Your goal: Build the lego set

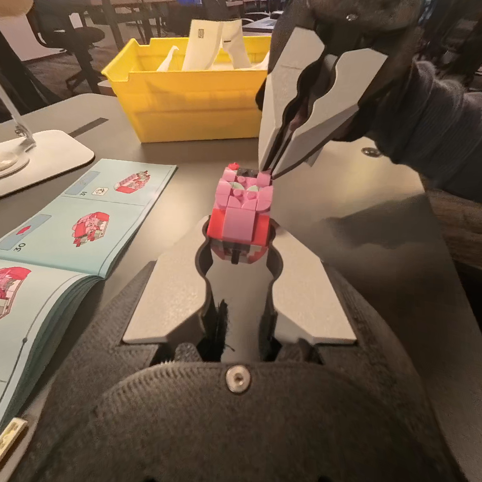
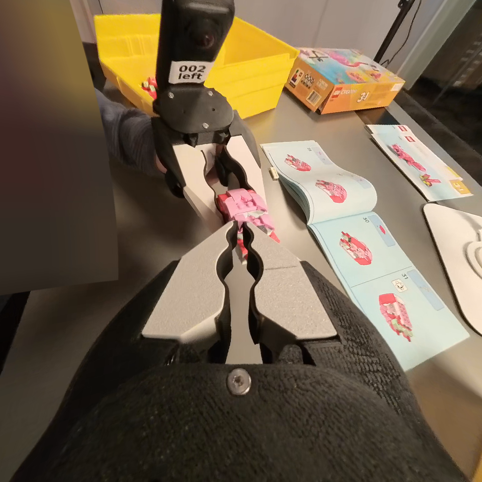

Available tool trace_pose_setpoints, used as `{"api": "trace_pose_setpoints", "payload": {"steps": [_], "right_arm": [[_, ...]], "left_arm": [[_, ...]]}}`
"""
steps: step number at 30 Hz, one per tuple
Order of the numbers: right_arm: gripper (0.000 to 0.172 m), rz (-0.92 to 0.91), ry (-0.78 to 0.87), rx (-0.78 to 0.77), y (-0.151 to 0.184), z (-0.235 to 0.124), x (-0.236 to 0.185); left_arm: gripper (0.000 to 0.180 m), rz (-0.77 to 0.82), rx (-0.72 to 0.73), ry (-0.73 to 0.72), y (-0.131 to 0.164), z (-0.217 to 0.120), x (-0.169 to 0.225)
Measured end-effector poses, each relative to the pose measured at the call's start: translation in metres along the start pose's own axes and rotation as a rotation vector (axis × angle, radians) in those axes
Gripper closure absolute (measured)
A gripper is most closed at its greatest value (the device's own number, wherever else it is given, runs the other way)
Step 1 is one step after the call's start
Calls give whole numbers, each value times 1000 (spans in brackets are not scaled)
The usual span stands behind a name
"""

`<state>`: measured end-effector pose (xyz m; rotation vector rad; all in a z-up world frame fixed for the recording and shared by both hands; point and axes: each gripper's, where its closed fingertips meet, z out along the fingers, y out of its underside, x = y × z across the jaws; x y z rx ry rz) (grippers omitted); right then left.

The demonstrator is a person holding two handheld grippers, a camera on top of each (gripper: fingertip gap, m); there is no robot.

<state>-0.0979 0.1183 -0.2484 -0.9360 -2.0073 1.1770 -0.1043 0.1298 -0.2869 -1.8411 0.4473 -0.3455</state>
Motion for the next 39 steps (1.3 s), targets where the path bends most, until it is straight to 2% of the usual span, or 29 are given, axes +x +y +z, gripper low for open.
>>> {"api": "trace_pose_setpoints", "payload": {"steps": [17,39], "right_arm": [[170,-63,-33,-84,-4,-4,-4],[169,-71,-6,-73,-6,-1,-2]], "left_arm": [[142,-2,48,14,-9,-5,3],[142,-25,34,34,-6,-4,4]]}}
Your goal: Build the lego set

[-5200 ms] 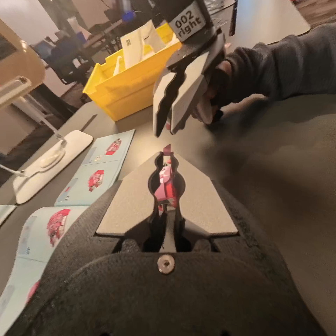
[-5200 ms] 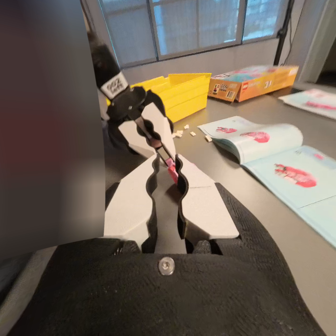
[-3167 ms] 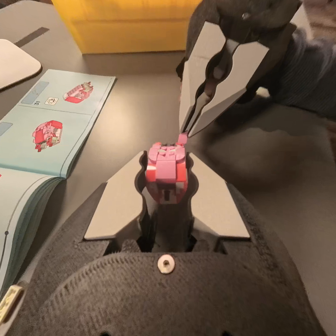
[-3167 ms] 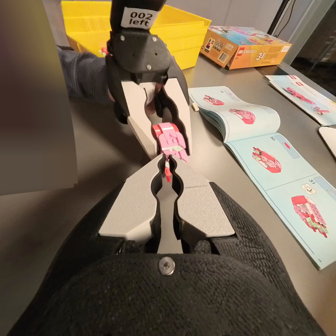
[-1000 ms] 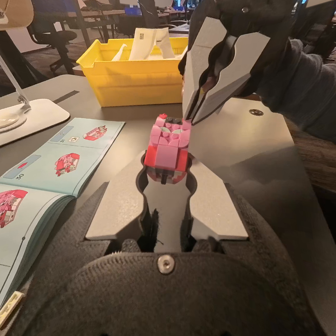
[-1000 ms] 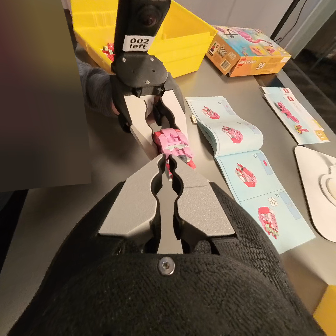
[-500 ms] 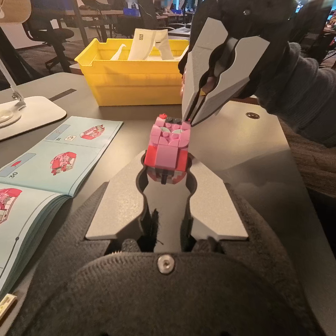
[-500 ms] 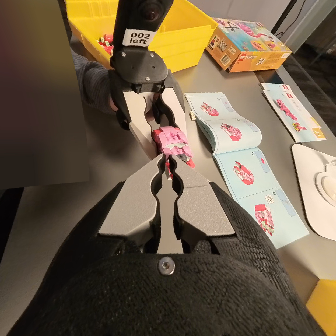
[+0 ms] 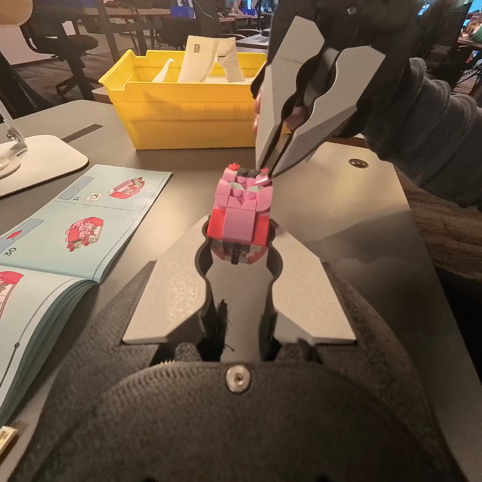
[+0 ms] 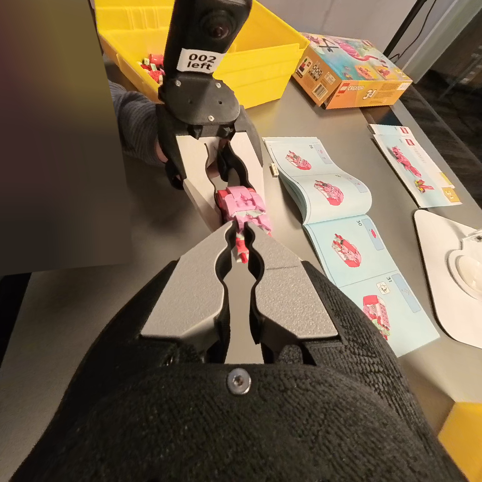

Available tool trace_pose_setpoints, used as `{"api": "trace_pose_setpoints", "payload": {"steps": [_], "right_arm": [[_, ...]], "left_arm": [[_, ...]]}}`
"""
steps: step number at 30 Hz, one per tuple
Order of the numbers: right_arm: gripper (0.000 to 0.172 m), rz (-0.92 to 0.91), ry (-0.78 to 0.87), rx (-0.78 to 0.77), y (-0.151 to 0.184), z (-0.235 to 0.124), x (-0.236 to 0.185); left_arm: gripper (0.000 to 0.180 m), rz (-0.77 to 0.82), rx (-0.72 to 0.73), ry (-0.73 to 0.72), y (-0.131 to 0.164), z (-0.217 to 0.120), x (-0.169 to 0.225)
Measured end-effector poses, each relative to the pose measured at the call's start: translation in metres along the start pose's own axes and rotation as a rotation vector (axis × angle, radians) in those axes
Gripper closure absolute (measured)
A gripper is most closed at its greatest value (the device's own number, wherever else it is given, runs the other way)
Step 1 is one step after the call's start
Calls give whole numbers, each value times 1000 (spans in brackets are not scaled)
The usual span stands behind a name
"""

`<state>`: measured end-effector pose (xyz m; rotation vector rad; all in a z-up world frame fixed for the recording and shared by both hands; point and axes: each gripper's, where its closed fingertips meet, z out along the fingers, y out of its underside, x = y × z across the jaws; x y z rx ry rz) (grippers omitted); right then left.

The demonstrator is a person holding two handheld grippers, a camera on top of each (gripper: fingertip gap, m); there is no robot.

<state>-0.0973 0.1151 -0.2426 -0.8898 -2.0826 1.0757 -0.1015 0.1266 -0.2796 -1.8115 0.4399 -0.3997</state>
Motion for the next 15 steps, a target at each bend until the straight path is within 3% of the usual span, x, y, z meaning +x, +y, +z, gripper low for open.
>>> {"api": "trace_pose_setpoints", "payload": {"steps": [15], "right_arm": [[162,-22,13,-26,5,4,-1]], "left_arm": [[142,-41,-23,17,4,1,0]]}}
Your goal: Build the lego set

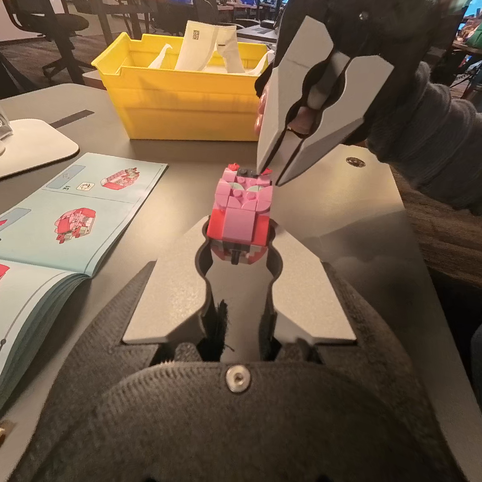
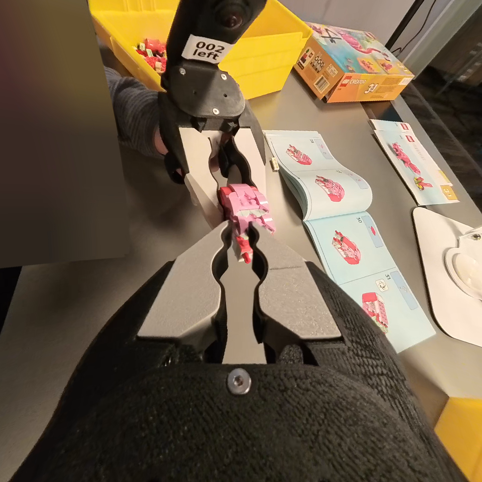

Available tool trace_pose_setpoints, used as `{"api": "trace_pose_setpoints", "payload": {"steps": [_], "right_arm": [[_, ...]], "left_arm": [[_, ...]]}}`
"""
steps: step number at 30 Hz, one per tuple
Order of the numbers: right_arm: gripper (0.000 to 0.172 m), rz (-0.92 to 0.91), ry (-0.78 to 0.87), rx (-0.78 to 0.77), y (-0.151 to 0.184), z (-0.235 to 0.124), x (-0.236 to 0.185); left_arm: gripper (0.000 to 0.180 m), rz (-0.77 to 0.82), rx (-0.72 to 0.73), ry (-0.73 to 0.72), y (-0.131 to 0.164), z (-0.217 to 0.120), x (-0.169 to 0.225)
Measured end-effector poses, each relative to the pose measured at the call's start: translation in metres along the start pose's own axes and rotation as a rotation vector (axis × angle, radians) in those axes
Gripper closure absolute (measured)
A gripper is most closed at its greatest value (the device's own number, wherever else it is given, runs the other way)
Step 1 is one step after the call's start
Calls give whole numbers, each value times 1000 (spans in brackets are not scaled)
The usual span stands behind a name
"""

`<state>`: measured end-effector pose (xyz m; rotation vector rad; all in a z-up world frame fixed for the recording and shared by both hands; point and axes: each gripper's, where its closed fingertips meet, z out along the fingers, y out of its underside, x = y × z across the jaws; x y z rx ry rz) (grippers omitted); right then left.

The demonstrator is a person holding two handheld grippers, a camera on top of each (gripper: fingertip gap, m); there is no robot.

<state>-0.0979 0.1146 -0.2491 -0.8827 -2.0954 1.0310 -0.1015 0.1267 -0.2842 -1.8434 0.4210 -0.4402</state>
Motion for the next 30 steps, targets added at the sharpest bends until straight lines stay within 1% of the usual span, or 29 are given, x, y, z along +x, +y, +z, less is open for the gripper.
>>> {"api": "trace_pose_setpoints", "payload": {"steps": [1,3,5,7,10,12,14,15,18,23,30], "right_arm": [[156,2,13,1,0,0,2],[137,0,57,18,-3,-2,6],[122,-66,115,38,-6,-3,5],[111,-276,241,-1,-2,0,5],[107,-659,427,-158,12,9,4],[108,-839,498,-228,18,16,1],[108,-948,564,-241,19,20,1],[108,-974,585,-245,20,22,1],[111,-1012,654,-259,21,21,6],[131,-1064,717,-276,21,17,11],[132,-1088,690,-309,22,16,9]], "left_arm": [[142,-4,0,0,0,0,0],[142,-13,-4,-2,1,0,-2],[142,-28,-10,-3,2,0,-3],[142,-48,-17,1,3,0,-4],[142,-75,-26,11,5,0,-5],[142,-80,-29,14,6,1,-5],[142,-85,-33,18,7,1,-4],[142,-88,-35,21,7,1,-4],[142,-93,-39,25,7,1,-4],[142,-124,-36,38,7,0,-3],[142,-145,-53,57,9,1,-1]]}}
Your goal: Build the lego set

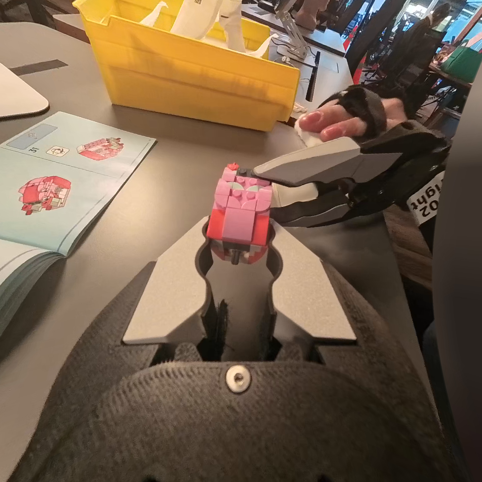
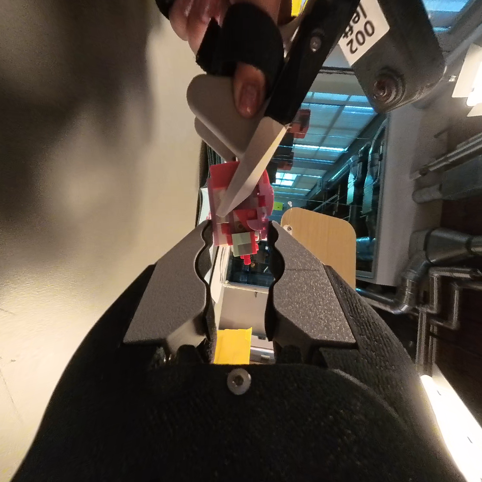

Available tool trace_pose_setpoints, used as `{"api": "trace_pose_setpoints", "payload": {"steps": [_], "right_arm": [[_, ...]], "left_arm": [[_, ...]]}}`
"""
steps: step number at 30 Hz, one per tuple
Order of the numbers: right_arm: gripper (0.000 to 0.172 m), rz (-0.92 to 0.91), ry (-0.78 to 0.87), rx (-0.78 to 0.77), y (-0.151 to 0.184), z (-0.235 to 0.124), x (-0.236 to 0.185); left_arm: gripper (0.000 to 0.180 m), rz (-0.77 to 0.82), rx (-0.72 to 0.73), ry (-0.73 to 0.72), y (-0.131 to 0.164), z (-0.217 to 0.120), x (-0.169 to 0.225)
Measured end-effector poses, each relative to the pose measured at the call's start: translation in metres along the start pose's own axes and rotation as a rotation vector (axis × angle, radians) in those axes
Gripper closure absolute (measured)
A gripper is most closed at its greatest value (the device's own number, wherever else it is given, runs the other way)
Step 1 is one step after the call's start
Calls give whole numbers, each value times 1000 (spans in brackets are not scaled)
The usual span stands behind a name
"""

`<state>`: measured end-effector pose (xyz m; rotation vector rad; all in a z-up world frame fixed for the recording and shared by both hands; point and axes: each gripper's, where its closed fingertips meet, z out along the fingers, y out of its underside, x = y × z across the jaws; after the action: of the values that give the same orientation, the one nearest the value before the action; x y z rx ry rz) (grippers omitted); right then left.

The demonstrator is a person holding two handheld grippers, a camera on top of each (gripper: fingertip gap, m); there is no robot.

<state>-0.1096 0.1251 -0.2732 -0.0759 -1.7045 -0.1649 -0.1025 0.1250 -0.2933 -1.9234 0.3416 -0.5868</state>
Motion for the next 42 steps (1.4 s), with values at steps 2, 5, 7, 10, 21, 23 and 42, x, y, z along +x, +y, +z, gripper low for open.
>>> {"api": "trace_pose_setpoints", "payload": {"steps": [2,5,7,10,21,23,42], "right_arm": [[132,-11,-14,1,0,0,-1],[132,3,-25,25,0,-1,-1],[132,16,-40,54,-1,-2,-3],[131,34,-58,87,-3,-5,-3],[133,32,-57,111,-4,-8,-9],[133,38,-68,105,-3,-7,-10],[132,309,-216,131,-5,-4,-11]], "left_arm": [[142,-7,-7,5,1,1,0],[142,-19,-17,12,2,1,1],[142,-28,-28,25,4,2,3],[142,-44,-31,52,4,3,6],[142,-79,-60,86,10,5,8],[142,-83,-62,84,11,5,7],[142,-173,-22,119,6,4,6]]}}
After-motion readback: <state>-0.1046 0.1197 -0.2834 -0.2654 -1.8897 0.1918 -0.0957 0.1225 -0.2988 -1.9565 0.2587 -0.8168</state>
